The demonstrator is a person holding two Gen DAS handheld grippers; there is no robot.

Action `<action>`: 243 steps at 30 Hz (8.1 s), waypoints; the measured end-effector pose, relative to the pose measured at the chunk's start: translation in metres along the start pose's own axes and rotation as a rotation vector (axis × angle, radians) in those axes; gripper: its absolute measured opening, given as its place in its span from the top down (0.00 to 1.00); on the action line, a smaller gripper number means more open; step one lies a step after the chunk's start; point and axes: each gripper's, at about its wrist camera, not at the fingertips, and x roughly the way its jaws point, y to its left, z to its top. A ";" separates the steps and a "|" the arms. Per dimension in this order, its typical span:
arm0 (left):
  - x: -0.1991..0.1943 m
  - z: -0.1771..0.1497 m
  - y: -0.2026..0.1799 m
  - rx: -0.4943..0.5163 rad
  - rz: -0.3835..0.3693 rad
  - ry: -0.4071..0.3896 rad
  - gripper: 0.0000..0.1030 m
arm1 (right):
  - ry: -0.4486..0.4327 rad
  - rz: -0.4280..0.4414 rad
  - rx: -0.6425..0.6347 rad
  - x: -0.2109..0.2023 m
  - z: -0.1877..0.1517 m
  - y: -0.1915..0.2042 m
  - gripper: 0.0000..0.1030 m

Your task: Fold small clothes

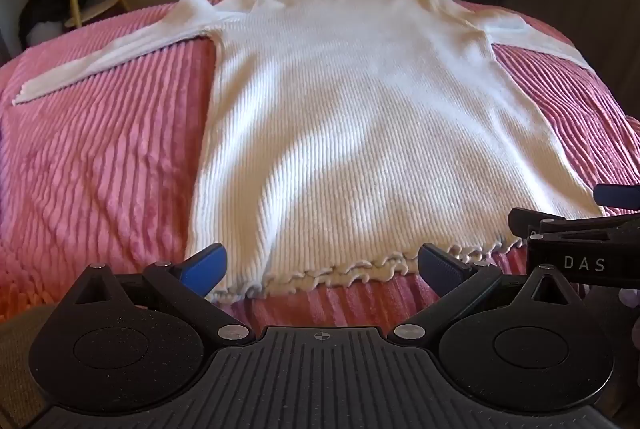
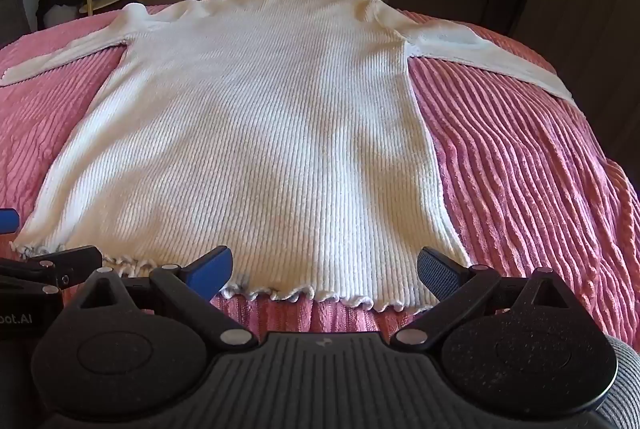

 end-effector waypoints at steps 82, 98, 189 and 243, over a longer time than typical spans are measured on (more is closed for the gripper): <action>-0.001 0.000 0.005 -0.042 -0.012 0.011 0.00 | -0.030 -0.005 0.028 -0.007 0.001 -0.004 0.04; 0.001 -0.001 0.009 -0.062 -0.017 0.021 0.00 | -0.030 0.013 0.044 -0.006 0.000 -0.006 0.04; 0.145 0.099 0.016 -0.182 0.096 -0.248 0.00 | -0.473 -0.069 0.981 0.171 0.147 -0.375 0.94; 0.167 0.260 0.073 -0.395 -0.355 -0.259 0.90 | -0.345 0.590 1.102 0.209 0.115 -0.187 0.60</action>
